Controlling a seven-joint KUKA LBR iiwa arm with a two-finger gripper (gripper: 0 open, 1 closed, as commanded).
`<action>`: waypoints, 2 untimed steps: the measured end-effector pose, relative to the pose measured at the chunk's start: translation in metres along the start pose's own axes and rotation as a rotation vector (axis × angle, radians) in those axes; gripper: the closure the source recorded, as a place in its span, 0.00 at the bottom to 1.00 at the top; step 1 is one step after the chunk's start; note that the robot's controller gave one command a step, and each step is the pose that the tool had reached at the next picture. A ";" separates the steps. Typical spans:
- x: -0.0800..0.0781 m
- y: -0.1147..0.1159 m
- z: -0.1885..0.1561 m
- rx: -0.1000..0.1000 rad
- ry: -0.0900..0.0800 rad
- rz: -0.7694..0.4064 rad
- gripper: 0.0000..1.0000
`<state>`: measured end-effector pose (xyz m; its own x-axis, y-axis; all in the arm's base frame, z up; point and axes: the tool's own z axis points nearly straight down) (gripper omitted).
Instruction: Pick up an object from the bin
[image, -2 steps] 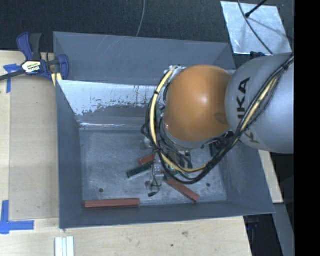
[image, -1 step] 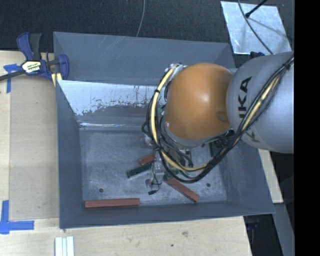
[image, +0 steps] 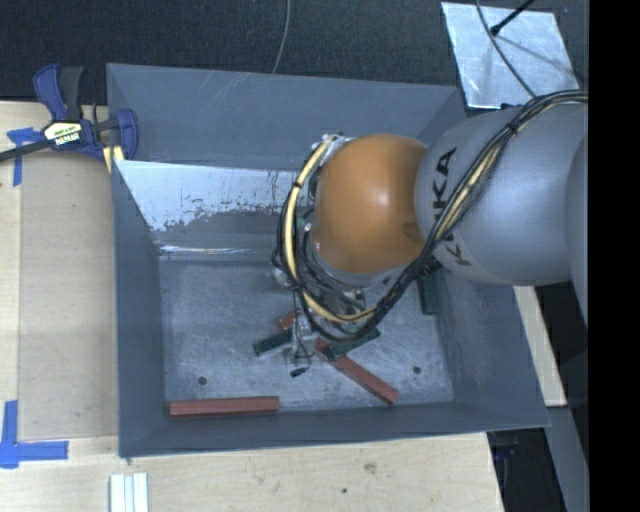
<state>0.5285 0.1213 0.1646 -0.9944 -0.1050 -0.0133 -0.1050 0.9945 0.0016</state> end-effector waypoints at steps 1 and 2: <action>0.026 -0.011 0.061 0.001 0.007 0.001 0.00; 0.024 -0.039 0.085 0.001 0.017 -0.083 0.00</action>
Offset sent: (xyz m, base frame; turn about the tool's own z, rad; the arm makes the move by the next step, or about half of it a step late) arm -0.0142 -0.0447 -0.0810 -0.0835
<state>0.5102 0.0803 0.0794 -0.9823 -0.1871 0.0035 -0.1871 0.9823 0.0006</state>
